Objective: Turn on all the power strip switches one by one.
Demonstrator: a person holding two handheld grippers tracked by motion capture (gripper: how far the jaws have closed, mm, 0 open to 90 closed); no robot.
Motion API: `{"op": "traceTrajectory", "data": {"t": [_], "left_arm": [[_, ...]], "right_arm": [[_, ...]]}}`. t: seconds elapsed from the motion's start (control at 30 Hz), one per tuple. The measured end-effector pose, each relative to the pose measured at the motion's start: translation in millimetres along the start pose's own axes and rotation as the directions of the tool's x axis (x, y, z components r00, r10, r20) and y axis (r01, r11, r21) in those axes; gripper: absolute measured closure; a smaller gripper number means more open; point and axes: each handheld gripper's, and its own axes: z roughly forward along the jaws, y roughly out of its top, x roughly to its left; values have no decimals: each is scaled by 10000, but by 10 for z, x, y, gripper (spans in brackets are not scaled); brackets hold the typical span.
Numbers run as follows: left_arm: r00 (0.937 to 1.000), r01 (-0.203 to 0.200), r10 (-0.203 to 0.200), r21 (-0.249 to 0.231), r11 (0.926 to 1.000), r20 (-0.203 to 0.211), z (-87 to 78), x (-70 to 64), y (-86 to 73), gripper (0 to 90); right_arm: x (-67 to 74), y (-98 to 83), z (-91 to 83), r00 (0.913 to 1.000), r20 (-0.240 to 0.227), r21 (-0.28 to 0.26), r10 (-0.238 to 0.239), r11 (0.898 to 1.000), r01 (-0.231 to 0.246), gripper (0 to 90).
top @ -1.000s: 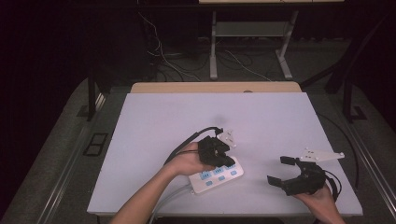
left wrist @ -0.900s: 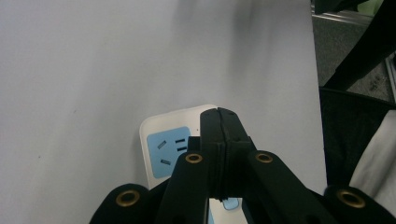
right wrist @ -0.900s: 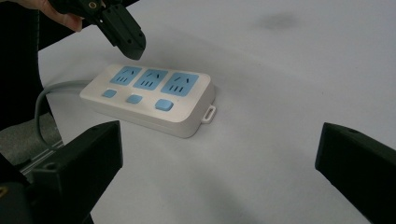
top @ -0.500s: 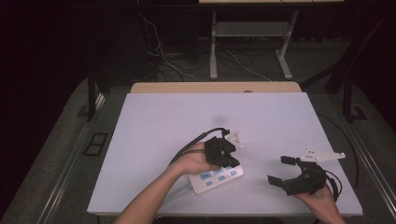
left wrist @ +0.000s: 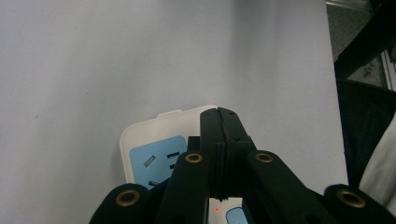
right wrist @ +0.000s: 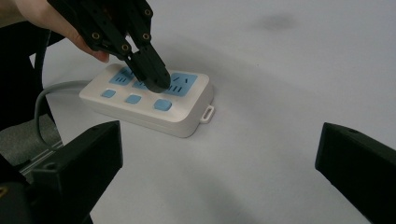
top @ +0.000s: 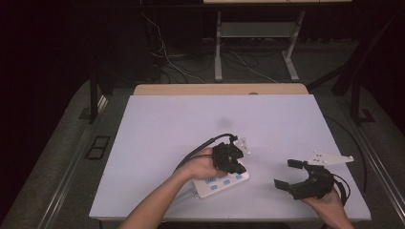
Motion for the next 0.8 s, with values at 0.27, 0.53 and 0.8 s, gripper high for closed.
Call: {"op": "traceTrajectory", "data": {"t": [0.27,0.53,0.8], "left_arm": [[10000,-36,35,135,9999,37,38,-13,-7,887],[10000,-56,54,246,9997,67,94,-16,-36,887],[10000,-14,14,342,9994,14,109,-29,-40,889]], "right_arm": [[3,0,3,10000,-10,23,-11,10000,11,6],[1,0,1,10000,-5,12,-14,10000,14,6],[3,-1,2,10000,-21,27,-19,10000,19,6]]}}
